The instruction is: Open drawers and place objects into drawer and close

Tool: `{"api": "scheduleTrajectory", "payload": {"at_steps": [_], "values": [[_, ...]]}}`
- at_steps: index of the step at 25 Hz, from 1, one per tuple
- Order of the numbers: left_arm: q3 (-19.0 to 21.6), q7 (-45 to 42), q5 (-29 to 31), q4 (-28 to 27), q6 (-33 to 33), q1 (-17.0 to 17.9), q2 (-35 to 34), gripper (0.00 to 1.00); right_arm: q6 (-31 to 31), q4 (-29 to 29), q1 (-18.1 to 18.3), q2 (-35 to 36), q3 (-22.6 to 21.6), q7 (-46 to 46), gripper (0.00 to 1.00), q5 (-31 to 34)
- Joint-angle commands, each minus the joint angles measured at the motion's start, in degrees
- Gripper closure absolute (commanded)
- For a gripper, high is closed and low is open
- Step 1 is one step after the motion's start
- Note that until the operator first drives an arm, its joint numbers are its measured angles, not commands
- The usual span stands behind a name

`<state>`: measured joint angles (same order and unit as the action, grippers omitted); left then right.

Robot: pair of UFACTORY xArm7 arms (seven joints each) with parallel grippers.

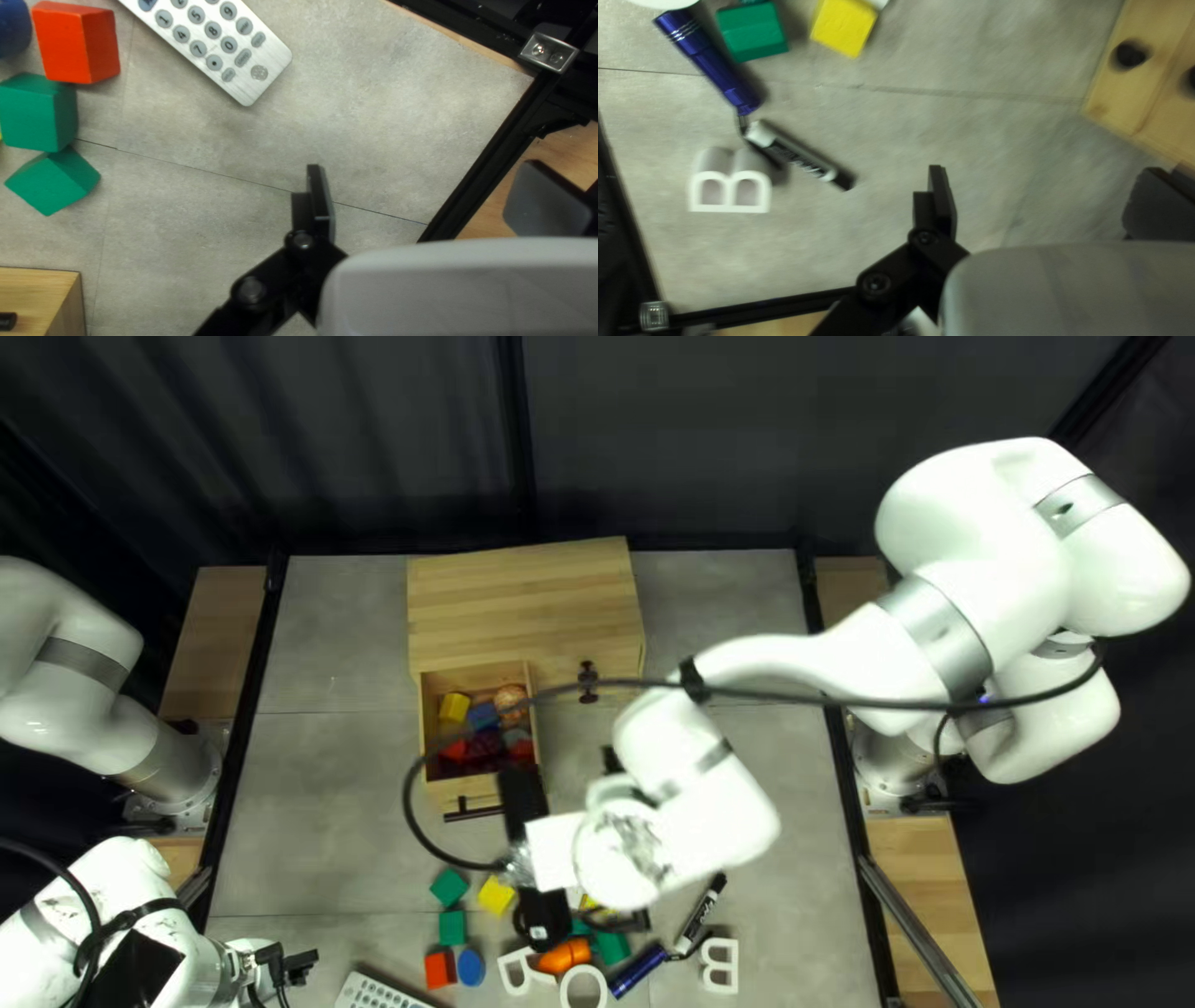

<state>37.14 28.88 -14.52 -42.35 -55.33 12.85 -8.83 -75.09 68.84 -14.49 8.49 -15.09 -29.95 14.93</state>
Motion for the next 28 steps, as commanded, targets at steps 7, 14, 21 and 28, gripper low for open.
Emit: {"api": "scheduleTrajectory", "payload": {"at_steps": [7, 14, 21, 28], "values": [[0.0, 0.0, 0.0, 0.0, 0.0, 0.0, 0.0, 0.0, 0.21, -0.03, -0.04, 0.11, -0.03, 0.01, 0.0, 0.07], [0.0, 0.0, 0.0, 0.0, 0.0, 0.0, 0.0, 0.0, 3.09, -3.78, -3.86, -2.59, -3.9, 3.78, 0.0, 3.21], [0.0, 0.0, 0.0, 0.0, 0.0, 0.0, 0.0, 0.0, 9.72, -2.73, -5.12, 1.82, -4.21, 2.87, 0.0, 7.7], [0.0, 0.0, 0.0, 0.0, 0.0, 0.0, 0.0, 0.0, 20.48, -12.45, -4.12, -1.55, -0.58, -16.55, 0.0, 11.69]]}}
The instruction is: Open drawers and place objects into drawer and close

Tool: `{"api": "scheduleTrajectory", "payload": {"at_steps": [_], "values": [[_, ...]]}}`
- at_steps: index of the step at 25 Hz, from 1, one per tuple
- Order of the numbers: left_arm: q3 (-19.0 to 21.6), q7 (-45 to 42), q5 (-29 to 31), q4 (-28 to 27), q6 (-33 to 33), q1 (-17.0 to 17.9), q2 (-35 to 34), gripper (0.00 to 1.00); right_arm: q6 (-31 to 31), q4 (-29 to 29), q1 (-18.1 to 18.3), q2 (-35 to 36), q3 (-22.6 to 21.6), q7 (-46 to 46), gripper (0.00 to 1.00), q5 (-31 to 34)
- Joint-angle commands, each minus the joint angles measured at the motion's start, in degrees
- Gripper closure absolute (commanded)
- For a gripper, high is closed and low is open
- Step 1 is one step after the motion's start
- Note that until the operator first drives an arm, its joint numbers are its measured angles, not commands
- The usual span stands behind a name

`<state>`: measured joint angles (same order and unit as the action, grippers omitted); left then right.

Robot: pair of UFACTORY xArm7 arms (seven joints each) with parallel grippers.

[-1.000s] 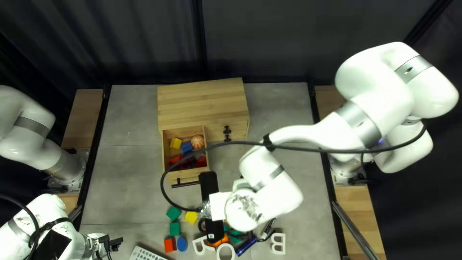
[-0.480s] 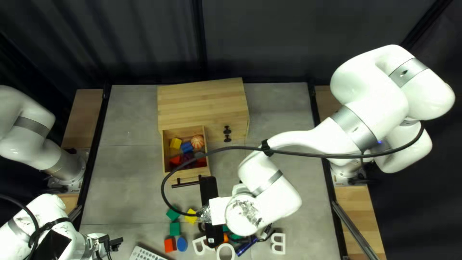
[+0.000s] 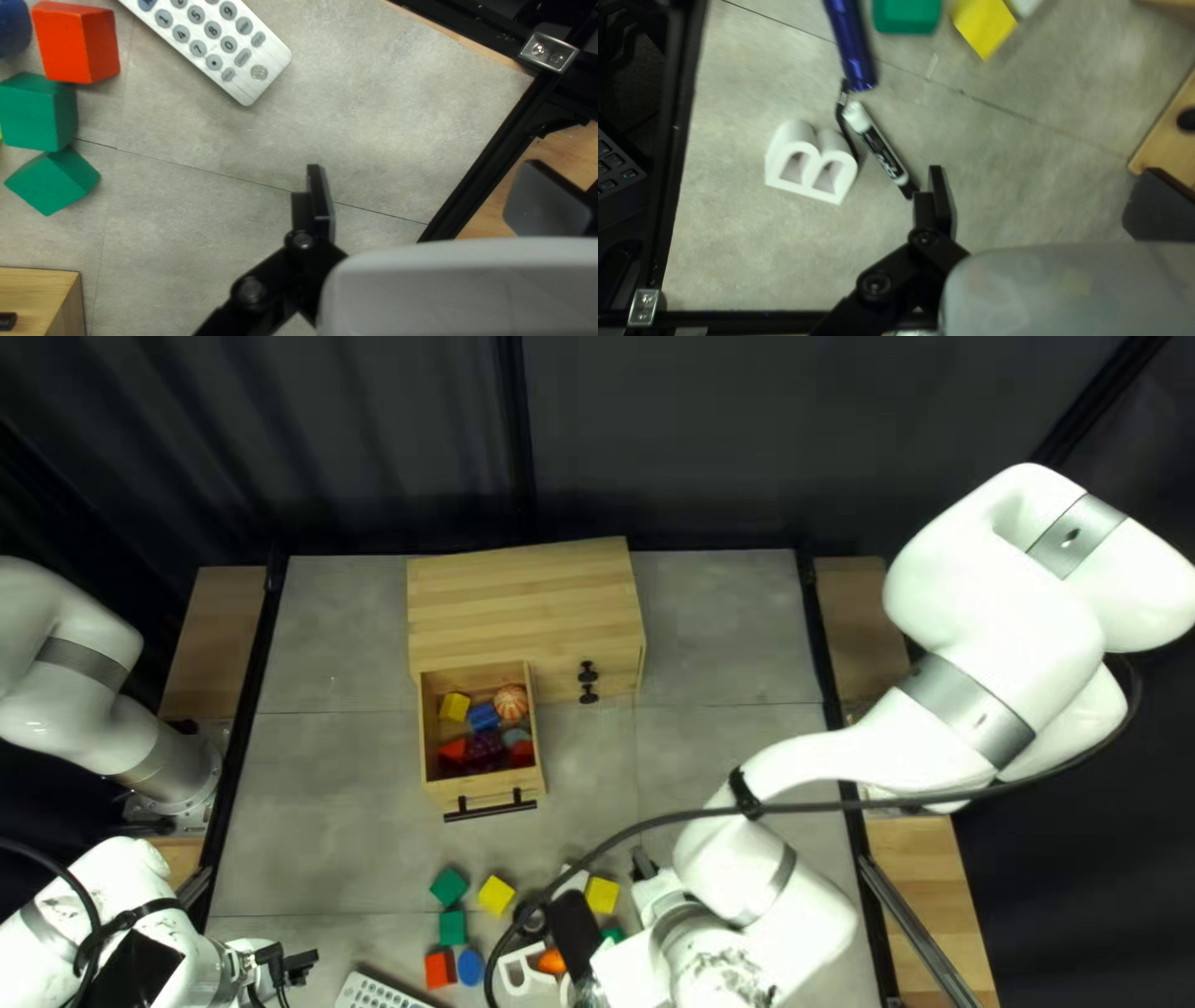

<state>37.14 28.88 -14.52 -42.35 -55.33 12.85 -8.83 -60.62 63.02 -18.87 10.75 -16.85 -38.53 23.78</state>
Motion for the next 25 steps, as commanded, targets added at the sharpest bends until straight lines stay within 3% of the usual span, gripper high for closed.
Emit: {"api": "scheduleTrajectory", "payload": {"at_steps": [1, 6, 17, 25], "values": [[0.0, 0.0, 0.0, 0.0, 0.0, 0.0, 0.0, 0.0, 8.67, -8.85, 0.34, -5.44, 0.98, -8.34, 0.0, 3.04], [0.0, 0.0, 0.0, 0.0, 0.0, 0.0, 0.0, 0.0, 15.6, -10.17, 1.31, -5.59, 0.74, -4.55, 0.0, -1.3], [0.0, 0.0, 0.0, 0.0, 0.0, 0.0, 0.0, 0.0, 15.86, -10.7, 1.11, -5.63, 0.64, -4.83, 0.0, -0.73], [0.0, 0.0, 0.0, 0.0, 0.0, 0.0, 0.0, 0.0, 0.54, 2.94, -1.63, 1.66, -3.59, 6.12, 0.0, -7.82]]}}
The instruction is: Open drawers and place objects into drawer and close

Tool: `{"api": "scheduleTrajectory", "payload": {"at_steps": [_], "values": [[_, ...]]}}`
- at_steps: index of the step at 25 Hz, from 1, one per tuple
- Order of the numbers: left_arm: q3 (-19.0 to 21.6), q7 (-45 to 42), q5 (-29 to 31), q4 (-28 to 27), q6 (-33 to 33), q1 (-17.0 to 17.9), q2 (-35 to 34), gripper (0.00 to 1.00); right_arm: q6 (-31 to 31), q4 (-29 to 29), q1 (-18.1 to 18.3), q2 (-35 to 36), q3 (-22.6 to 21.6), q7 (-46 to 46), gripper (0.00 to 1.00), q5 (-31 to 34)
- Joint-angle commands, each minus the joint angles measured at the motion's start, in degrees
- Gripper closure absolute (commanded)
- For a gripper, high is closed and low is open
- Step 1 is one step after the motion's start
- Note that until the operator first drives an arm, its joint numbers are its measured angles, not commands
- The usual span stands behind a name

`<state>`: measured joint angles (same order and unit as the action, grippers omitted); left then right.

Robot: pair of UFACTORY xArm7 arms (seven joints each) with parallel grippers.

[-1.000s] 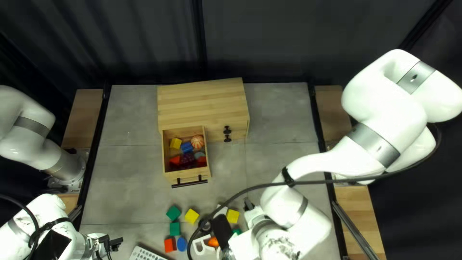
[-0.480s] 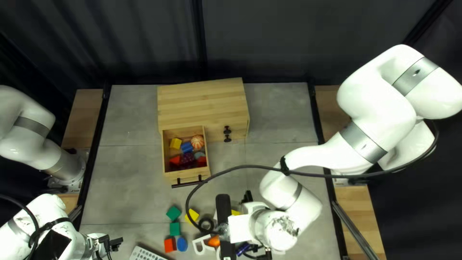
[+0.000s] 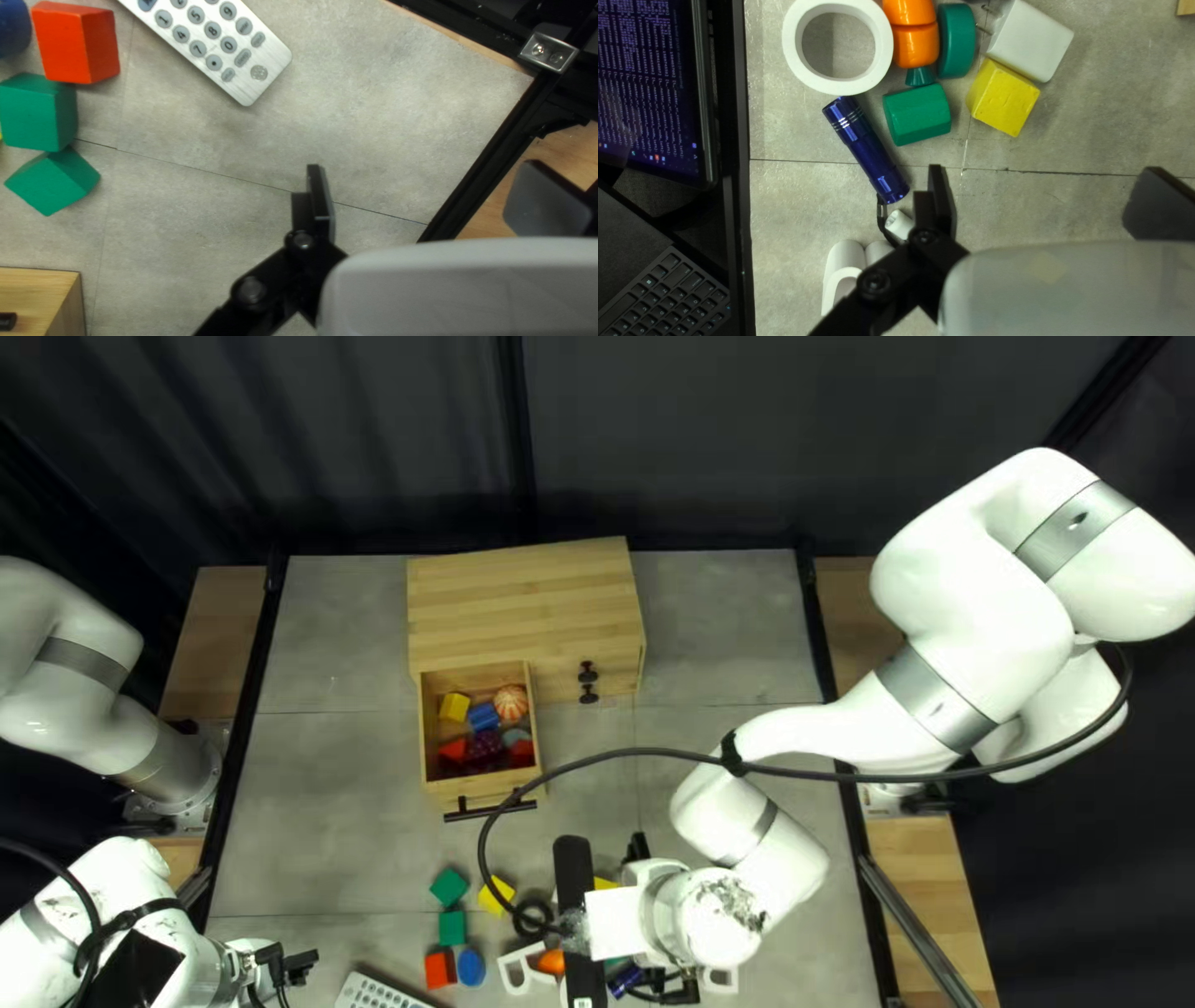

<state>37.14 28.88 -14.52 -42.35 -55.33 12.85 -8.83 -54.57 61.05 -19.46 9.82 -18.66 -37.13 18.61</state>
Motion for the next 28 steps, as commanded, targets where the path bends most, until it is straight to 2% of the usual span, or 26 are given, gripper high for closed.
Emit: {"api": "scheduleTrajectory", "payload": {"at_steps": [1, 3, 8, 12, 18, 28], "values": [[0.0, 0.0, 0.0, 0.0, 0.0, 0.0, 0.0, 0.0, -6.6, 6.24, -1.21, 3.19, -2.17, 5.89, 0.0, -3.23], [0.0, 0.0, 0.0, 0.0, 0.0, 0.0, 0.0, 0.0, -6.6, 7.29, -1.33, 3.97, -2.44, 6.58, 0.0, -3.56], [0.0, 0.0, 0.0, 0.0, 0.0, 0.0, 0.0, 0.0, 2.75, 3.36, -1.41, 5.33, -2.0, 4.69, 0.0, -1.86], [0.0, 0.0, 0.0, 0.0, 0.0, 0.0, 0.0, 0.0, 7.62, 1.44, -1.18, 6.18, -0.98, 3.54, 0.0, 0.36], [0.0, 0.0, 0.0, 0.0, 0.0, 0.0, 0.0, 0.0, 11.61, 1.23, 0.26, 8.33, -0.2, 5.78, 0.0, 0.97], [0.0, 0.0, 0.0, 0.0, 0.0, 0.0, 0.0, 0.0, 14.36, 0.93, 5.04, 11.78, -1.05, 13.67, 0.0, -3.93]]}}
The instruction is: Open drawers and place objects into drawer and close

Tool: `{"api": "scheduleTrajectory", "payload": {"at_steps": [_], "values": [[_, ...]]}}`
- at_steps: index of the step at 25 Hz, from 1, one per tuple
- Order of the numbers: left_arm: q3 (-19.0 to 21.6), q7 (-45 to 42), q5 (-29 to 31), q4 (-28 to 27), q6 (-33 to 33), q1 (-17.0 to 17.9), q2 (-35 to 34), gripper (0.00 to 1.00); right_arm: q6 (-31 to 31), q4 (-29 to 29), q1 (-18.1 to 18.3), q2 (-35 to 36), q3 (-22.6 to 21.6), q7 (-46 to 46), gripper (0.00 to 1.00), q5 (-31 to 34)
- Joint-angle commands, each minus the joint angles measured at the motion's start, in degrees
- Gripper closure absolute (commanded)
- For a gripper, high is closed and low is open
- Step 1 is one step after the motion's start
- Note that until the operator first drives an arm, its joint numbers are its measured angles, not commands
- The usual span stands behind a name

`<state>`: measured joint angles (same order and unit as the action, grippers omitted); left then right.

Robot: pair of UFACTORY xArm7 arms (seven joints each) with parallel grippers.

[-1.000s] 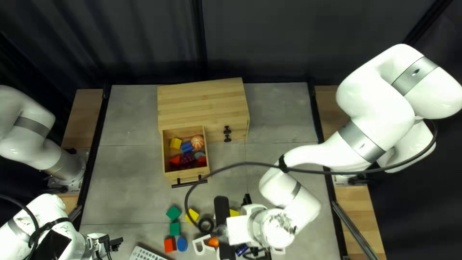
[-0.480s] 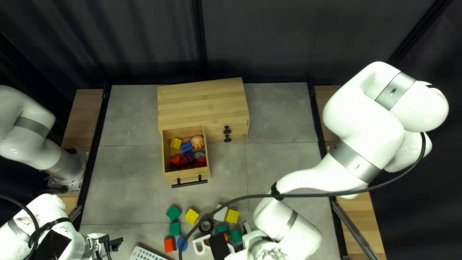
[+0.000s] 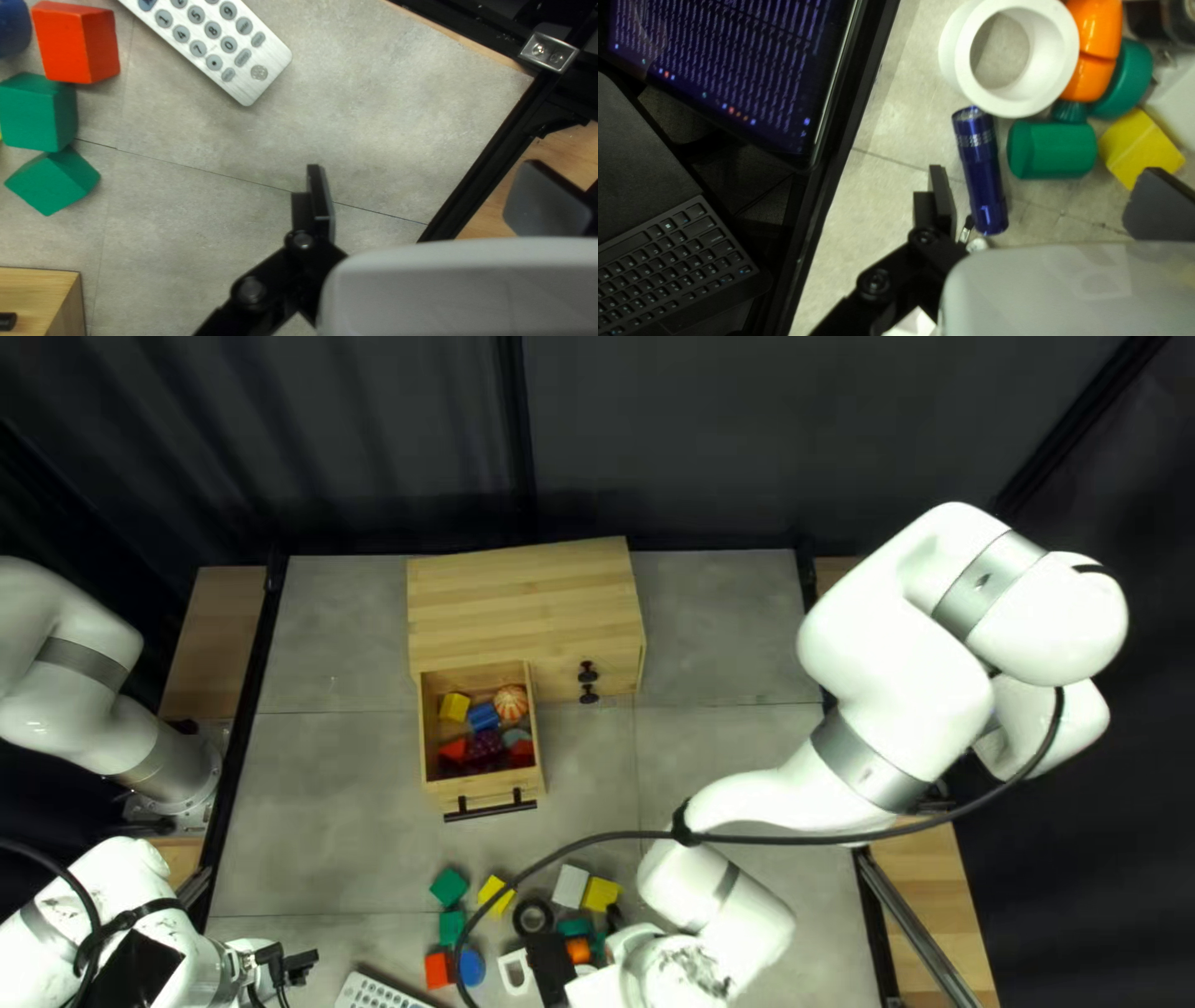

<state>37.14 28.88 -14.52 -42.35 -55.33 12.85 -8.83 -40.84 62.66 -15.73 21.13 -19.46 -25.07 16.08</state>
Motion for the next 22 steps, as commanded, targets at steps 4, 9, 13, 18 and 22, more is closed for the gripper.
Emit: {"api": "scheduleTrajectory", "payload": {"at_steps": [4, 9, 13, 18, 22], "values": [[0.0, 0.0, 0.0, 0.0, 0.0, 0.0, 0.0, 0.0, 0.64, -1.11, 2.68, 0.81, -0.4, 3.2, 0.0, -2.87], [0.0, 0.0, 0.0, 0.0, 0.0, 0.0, 0.0, 0.0, 0.95, -1.29, 3.47, 1.43, -0.21, 4.05, 0.0, -3.29], [0.0, 0.0, 0.0, 0.0, 0.0, 0.0, 0.0, 0.0, 0.98, -0.79, 3.44, 2.09, 0.04, 4.01, 0.0, -3.03], [0.0, 0.0, 0.0, 0.0, 0.0, 0.0, 0.0, 0.0, 0.55, 0.19, 3.11, 3.07, 0.29, 3.79, 0.02, -2.59], [0.0, 0.0, 0.0, 0.0, 0.0, 0.0, 0.0, 0.0, 0.27, 0.34, 2.8, 3.08, 0.45, 3.32, 0.92, -2.26]]}}
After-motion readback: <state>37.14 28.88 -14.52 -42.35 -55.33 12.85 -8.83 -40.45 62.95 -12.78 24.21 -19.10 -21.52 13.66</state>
